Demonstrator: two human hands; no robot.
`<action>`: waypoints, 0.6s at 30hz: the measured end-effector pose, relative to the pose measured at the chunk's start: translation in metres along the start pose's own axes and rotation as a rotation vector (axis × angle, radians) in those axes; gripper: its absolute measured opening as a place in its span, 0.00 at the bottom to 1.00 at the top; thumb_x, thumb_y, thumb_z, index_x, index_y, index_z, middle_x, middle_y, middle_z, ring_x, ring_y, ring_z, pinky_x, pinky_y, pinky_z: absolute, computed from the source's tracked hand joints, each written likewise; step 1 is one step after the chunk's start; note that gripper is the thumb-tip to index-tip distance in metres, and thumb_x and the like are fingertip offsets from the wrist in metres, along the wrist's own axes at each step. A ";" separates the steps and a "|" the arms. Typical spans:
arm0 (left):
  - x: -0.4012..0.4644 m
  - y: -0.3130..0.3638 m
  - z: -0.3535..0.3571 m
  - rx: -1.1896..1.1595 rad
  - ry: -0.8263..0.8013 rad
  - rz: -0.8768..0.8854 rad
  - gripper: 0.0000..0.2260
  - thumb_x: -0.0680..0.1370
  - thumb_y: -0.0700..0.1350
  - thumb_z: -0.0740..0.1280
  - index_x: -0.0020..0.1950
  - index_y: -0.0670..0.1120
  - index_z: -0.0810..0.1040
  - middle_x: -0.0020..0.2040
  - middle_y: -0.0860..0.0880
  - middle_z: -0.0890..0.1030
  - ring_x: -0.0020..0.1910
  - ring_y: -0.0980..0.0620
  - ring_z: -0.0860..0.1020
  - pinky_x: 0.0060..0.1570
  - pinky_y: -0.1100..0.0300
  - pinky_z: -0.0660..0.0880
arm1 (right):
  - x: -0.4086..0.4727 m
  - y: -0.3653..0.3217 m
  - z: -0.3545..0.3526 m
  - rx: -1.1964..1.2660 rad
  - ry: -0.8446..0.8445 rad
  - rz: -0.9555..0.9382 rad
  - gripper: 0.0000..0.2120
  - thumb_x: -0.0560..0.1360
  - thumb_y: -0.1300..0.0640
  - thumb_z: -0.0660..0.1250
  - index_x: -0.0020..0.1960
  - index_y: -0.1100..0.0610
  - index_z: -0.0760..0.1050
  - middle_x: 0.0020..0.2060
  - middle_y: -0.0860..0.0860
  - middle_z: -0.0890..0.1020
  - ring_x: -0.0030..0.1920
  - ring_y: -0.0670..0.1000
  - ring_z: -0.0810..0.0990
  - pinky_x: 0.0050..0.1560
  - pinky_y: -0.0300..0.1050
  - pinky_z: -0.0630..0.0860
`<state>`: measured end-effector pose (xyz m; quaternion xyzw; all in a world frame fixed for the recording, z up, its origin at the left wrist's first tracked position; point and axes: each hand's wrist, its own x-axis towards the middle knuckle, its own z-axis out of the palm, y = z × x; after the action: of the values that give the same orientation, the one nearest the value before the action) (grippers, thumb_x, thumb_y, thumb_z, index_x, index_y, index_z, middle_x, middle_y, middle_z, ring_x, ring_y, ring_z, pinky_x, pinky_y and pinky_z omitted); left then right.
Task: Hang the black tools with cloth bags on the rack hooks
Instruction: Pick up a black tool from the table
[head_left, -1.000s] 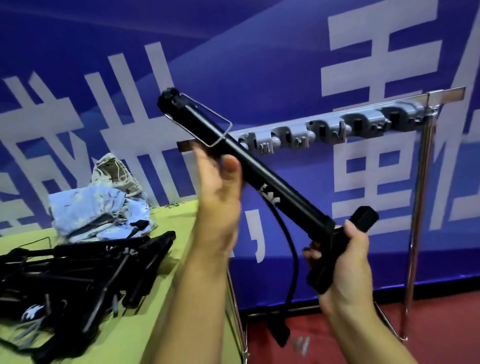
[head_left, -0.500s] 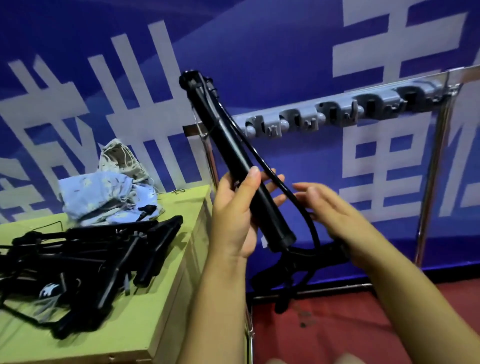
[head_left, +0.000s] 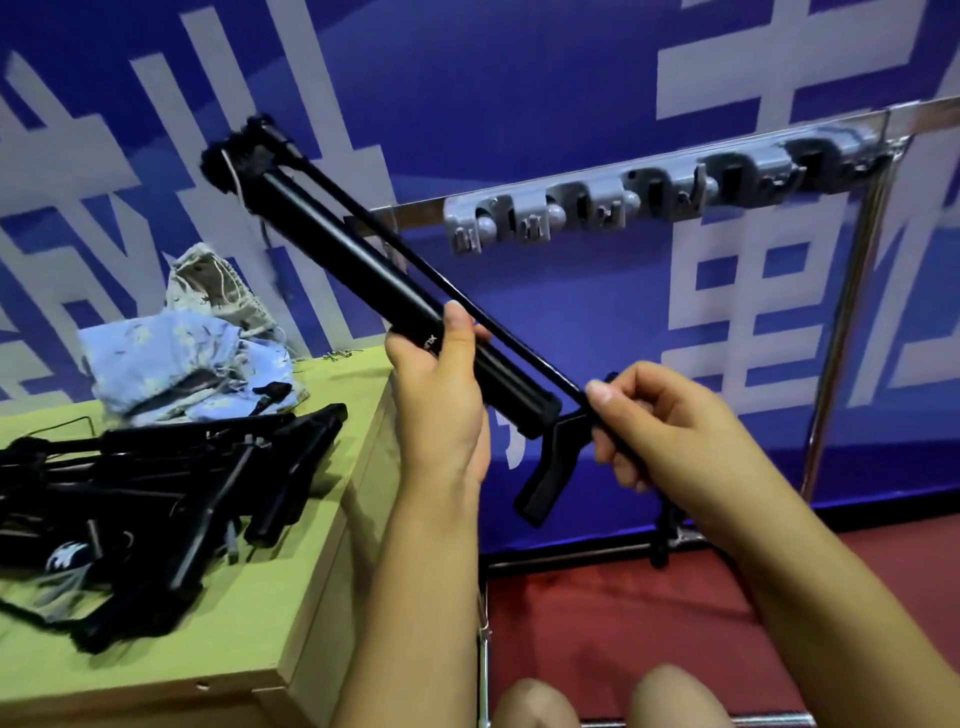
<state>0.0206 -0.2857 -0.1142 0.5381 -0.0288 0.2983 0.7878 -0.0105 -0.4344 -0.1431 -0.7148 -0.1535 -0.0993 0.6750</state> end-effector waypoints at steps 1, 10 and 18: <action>-0.001 0.000 0.000 0.007 -0.012 -0.008 0.04 0.77 0.50 0.65 0.47 0.52 0.71 0.42 0.53 0.79 0.47 0.53 0.78 0.53 0.52 0.76 | -0.002 0.003 0.002 0.000 -0.004 0.027 0.14 0.77 0.53 0.63 0.35 0.57 0.68 0.24 0.51 0.78 0.21 0.47 0.71 0.23 0.37 0.68; -0.010 0.015 0.001 -0.262 -0.022 -0.077 0.04 0.82 0.44 0.58 0.52 0.46 0.70 0.44 0.46 0.75 0.41 0.53 0.78 0.46 0.57 0.73 | -0.007 0.006 0.004 -0.022 -0.007 0.176 0.24 0.63 0.36 0.65 0.35 0.58 0.66 0.22 0.52 0.77 0.20 0.47 0.70 0.23 0.38 0.67; -0.007 0.018 -0.005 -0.367 -0.016 -0.149 0.05 0.81 0.45 0.58 0.50 0.45 0.71 0.42 0.45 0.74 0.39 0.51 0.77 0.47 0.53 0.74 | -0.005 0.016 0.003 0.139 -0.065 0.031 0.25 0.67 0.45 0.71 0.50 0.65 0.69 0.23 0.45 0.71 0.20 0.45 0.64 0.23 0.37 0.63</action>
<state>0.0042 -0.2797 -0.1036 0.3883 -0.0490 0.2244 0.8924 -0.0102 -0.4321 -0.1597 -0.6712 -0.1708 -0.0550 0.7192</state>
